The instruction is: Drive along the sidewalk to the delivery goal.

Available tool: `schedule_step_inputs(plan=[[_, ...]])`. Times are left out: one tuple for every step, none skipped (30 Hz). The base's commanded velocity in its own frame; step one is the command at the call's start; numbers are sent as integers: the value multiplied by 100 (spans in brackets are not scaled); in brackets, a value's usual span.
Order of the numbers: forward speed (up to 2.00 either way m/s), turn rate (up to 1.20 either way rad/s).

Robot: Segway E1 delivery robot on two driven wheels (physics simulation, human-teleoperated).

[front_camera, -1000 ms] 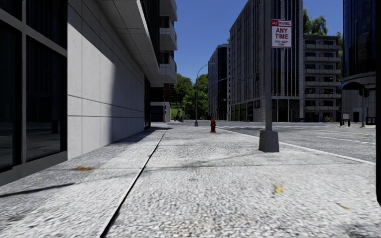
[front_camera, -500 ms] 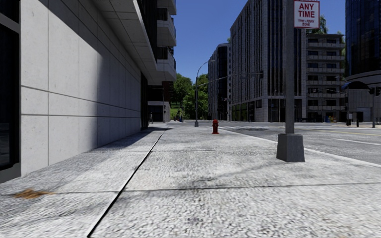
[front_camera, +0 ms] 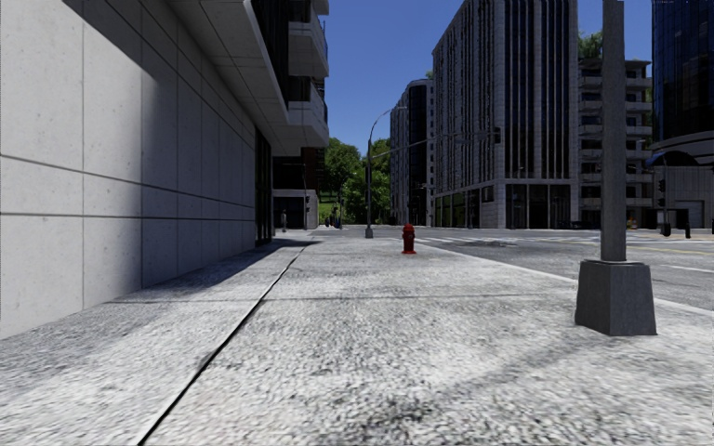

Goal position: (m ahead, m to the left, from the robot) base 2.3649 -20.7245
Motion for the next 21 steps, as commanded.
schedule_step_inputs(plan=[[200, 0], [200, 0], [200, 0], [200, 0], [200, 0], [200, 0], [200, 0], [200, 0], [200, 0], [200, 0], [200, 0], [200, 0], [200, 0], [200, 0], [200, 0], [200, 0], [200, 0], [200, 0], [200, 0], [200, 0], [200, 0]])
